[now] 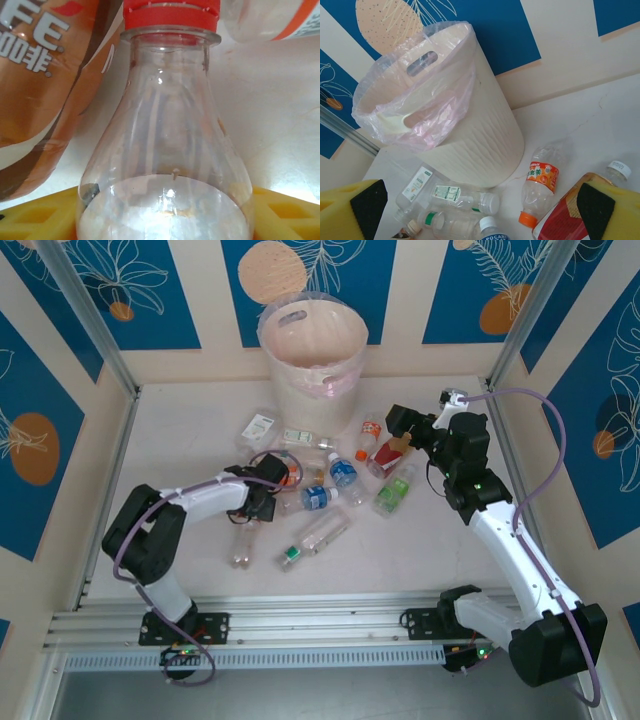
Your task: Put the plastic bottles in the bin
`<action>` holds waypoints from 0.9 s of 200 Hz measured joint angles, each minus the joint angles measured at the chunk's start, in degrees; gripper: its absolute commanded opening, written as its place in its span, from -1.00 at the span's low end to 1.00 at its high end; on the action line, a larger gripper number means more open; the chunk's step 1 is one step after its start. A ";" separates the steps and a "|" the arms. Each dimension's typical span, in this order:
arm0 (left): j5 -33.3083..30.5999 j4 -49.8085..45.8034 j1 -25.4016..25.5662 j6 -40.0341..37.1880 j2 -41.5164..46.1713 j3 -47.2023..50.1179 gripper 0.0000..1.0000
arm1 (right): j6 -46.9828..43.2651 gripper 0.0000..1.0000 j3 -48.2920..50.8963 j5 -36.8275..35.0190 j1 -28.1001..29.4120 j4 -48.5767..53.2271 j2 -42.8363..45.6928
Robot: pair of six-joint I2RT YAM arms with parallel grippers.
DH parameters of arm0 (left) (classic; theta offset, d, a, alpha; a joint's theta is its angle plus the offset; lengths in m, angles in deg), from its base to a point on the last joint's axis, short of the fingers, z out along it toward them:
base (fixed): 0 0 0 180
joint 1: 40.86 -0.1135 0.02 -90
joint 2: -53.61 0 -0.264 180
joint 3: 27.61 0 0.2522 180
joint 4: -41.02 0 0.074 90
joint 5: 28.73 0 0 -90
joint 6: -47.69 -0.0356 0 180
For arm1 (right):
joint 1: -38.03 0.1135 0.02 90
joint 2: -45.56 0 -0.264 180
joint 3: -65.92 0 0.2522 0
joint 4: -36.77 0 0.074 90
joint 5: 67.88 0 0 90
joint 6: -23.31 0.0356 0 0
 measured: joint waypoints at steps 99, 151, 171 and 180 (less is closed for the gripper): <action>2.62 7.96 0.00 -0.61 25.20 5.14 -0.15 | 0.22 0.99 0.02 0.04 -0.26 -0.04 0.00; 3.43 27.04 0.00 -1.53 40.52 15.34 -1.00 | 0.83 0.99 1.84 0.31 -0.33 -0.98 0.00; 3.41 34.42 -0.02 -2.23 41.59 15.34 -1.00 | 1.25 0.99 2.16 0.55 -0.39 -1.36 0.00; 3.41 37.44 -0.02 -2.69 41.70 15.28 -1.00 | 1.29 0.99 2.32 0.72 -0.39 -1.36 0.00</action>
